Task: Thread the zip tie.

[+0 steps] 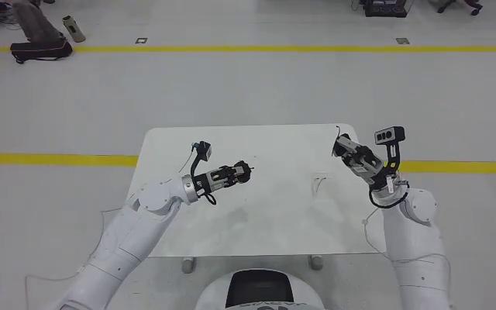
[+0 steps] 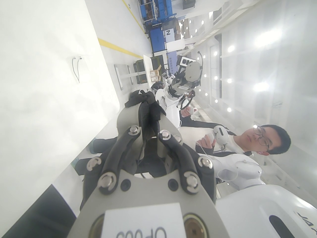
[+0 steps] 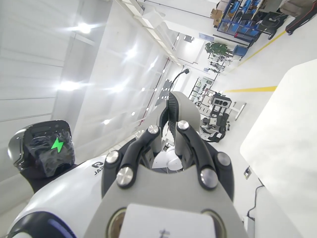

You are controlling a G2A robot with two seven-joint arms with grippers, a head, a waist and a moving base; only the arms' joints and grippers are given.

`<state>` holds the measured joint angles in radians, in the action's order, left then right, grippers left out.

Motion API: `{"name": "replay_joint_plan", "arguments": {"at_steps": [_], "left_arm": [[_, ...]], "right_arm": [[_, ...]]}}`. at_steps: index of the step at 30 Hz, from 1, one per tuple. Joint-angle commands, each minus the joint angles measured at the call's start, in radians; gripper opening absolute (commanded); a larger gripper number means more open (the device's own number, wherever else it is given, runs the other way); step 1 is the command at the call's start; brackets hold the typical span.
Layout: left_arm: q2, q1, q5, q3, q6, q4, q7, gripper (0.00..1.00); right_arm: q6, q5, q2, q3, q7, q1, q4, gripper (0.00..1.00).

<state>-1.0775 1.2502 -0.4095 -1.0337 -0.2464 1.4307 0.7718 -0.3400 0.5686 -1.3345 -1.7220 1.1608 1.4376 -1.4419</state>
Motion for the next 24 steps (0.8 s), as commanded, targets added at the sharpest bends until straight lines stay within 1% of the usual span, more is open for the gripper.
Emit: {"name": "replay_joint_plan", "arguments": {"at_steps": [1, 4, 7, 8, 19, 21, 22, 24], "left_arm": [[0.000, 0.000, 0.000, 0.000, 0.000, 0.000, 0.000, 0.00], [0.000, 0.000, 0.000, 0.000, 0.000, 0.000, 0.000, 0.00], [0.000, 0.000, 0.000, 0.000, 0.000, 0.000, 0.000, 0.00], [0.000, 0.000, 0.000, 0.000, 0.000, 0.000, 0.000, 0.00], [0.000, 0.000, 0.000, 0.000, 0.000, 0.000, 0.000, 0.00], [0.000, 0.000, 0.000, 0.000, 0.000, 0.000, 0.000, 0.00], [0.000, 0.000, 0.000, 0.000, 0.000, 0.000, 0.000, 0.00], [0.000, 0.000, 0.000, 0.000, 0.000, 0.000, 0.000, 0.00]], "right_arm": [[0.000, -0.013, -0.011, -0.008, 0.002, 0.003, -0.006, 0.00], [0.000, -0.040, -0.035, -0.023, -0.006, 0.011, -0.027, 0.00], [0.000, -0.103, -0.059, -0.023, -0.026, 0.023, -0.043, 0.00], [0.000, -0.145, -0.064, -0.021, -0.038, 0.027, -0.045, 0.00], [0.000, -0.145, -0.064, -0.021, -0.038, 0.027, -0.045, 0.00], [0.000, -0.163, -0.063, -0.013, -0.055, 0.029, -0.084, 0.00], [0.000, -0.174, -0.061, -0.008, -0.042, 0.031, -0.110, 0.00], [0.000, -0.204, -0.061, -0.008, -0.041, 0.038, -0.125, 0.00]]}}
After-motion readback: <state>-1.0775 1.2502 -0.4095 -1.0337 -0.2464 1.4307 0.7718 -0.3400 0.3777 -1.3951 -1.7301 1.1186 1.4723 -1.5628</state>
